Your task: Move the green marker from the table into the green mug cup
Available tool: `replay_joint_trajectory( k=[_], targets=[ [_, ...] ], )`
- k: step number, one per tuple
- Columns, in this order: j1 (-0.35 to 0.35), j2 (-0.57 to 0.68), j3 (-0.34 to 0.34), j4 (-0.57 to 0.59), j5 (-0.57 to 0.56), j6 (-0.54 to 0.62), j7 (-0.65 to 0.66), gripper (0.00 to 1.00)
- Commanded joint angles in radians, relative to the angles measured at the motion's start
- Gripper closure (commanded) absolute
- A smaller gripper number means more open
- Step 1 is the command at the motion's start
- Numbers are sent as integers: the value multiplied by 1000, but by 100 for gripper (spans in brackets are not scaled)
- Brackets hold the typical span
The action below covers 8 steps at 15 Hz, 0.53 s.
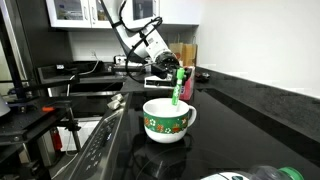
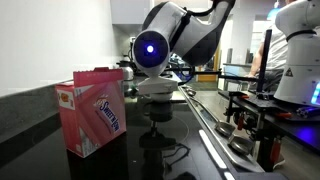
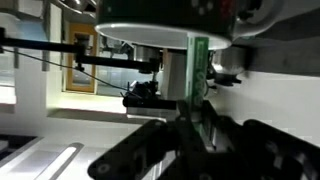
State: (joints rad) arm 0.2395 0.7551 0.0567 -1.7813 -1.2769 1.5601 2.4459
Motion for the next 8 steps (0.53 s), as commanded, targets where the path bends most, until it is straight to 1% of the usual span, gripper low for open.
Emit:
replay_joint_trajectory(
  k=[1,4,5,6,7,8],
  targets=[
    [20,70,-1,86,-3,-57,22,95],
    [29,101,-4,115,-7,-73,7,95],
    [32,108,-6,120,-14,-78,5,89],
    [33,109,-5,121,-14,-80,3,56],
    [33,114,-3,126,-13,-82,-2,55],
    [32,113,-1,126,-12,-78,-3,50]
  ],
)
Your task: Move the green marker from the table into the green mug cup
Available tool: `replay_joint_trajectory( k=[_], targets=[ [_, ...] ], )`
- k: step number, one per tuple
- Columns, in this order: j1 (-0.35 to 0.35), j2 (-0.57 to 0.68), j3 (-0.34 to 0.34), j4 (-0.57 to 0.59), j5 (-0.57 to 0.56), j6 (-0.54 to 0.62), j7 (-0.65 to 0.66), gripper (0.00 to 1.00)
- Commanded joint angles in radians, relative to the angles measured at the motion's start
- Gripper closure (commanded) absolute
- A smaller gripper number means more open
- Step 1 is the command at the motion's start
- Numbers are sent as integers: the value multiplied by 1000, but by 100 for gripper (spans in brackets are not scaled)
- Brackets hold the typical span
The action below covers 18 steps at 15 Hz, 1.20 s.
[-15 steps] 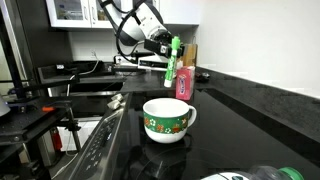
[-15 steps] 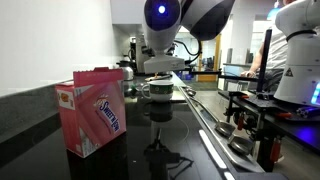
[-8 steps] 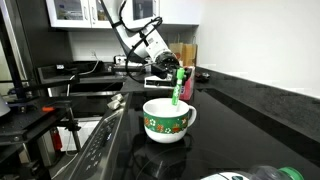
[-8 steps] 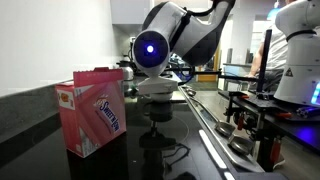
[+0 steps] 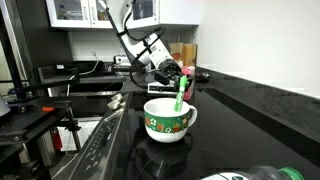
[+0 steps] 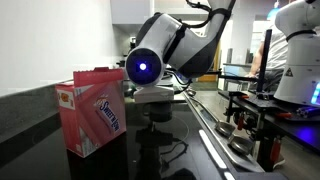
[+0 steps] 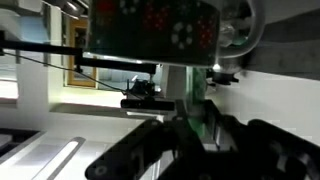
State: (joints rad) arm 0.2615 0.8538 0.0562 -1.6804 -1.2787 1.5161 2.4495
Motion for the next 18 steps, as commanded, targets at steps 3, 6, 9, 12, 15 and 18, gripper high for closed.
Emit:
replay_joint_trajectory(
  k=[3,6,9,12,15,18],
  targets=[
    [11,7,4,28,1,-32,-6,26],
    [4,-16,17,31,36,-33,-36,4],
    [6,-50,26,28,52,-43,-81,0],
    [9,-103,35,18,75,-58,-118,0],
    [15,-162,50,11,96,-71,-155,0],
    [26,-213,58,5,111,-74,-185,0]
  ],
)
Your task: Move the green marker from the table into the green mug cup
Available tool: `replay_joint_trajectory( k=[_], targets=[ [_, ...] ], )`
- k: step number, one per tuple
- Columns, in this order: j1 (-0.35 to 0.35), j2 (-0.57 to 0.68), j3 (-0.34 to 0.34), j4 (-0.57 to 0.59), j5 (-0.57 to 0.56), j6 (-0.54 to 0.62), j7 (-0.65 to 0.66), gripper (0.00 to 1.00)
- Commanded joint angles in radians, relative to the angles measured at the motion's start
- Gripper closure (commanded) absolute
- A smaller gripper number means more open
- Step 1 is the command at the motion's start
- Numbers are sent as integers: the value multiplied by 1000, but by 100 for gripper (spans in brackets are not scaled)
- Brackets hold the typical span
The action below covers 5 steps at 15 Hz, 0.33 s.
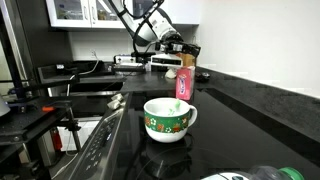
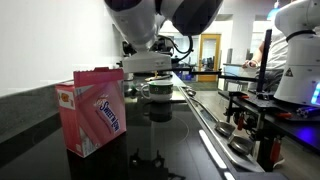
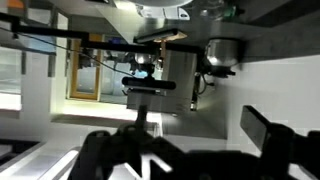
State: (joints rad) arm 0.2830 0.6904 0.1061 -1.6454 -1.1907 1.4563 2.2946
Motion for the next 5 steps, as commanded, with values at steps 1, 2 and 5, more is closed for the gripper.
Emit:
replay_joint_trajectory(
  k=[1,2,5],
  targets=[
    [6,-60,11,-30,28,-17,-42,0],
    [7,-67,12,-28,34,-21,-46,0],
    [10,-81,9,-28,41,-25,-57,0]
  ],
)
